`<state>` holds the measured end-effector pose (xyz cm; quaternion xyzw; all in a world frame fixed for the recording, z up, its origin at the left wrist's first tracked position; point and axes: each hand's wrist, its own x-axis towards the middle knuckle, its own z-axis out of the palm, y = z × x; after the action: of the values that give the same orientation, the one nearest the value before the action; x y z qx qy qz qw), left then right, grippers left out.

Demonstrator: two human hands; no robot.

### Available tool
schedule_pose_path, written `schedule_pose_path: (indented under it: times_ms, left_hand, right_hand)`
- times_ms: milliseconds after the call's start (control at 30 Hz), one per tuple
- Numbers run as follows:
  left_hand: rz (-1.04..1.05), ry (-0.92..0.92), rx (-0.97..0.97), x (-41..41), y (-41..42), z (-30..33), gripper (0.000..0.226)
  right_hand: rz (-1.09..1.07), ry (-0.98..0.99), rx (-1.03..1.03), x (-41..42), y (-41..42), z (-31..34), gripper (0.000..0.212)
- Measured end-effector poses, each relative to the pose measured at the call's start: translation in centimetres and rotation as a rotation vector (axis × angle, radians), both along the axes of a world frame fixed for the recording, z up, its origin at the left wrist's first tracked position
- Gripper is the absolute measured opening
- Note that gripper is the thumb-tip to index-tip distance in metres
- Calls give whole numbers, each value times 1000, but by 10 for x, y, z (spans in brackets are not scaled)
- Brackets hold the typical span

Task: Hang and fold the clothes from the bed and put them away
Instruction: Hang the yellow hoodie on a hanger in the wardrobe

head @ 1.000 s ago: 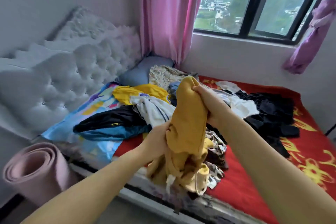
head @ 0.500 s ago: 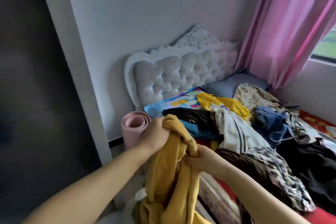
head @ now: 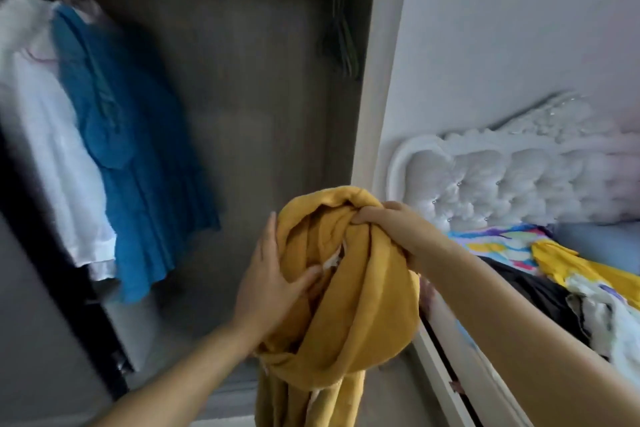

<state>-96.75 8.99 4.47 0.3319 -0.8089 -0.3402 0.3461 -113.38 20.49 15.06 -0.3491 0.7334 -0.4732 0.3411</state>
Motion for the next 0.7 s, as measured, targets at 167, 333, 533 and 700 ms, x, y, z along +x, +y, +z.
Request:
schedule_pose_path:
  times_ms: [167,333,533,700]
  left_hand:
    - [-175,-139,333,25,-51,-10,65]
    - [-192,-240,552,69,-147,23,23]
    - [-171,-85,775,69,-216,71,35]
    - [-161,54,847,35,-249,99,47]
  right_hand:
    - [4,14,-64,35,-78,14,17]
    - [-65,187,-26,41,-130,19,10]
    - [-136,802,119,18,-186,26,19]
    - [-191,951,104,-13,-237,56,17]
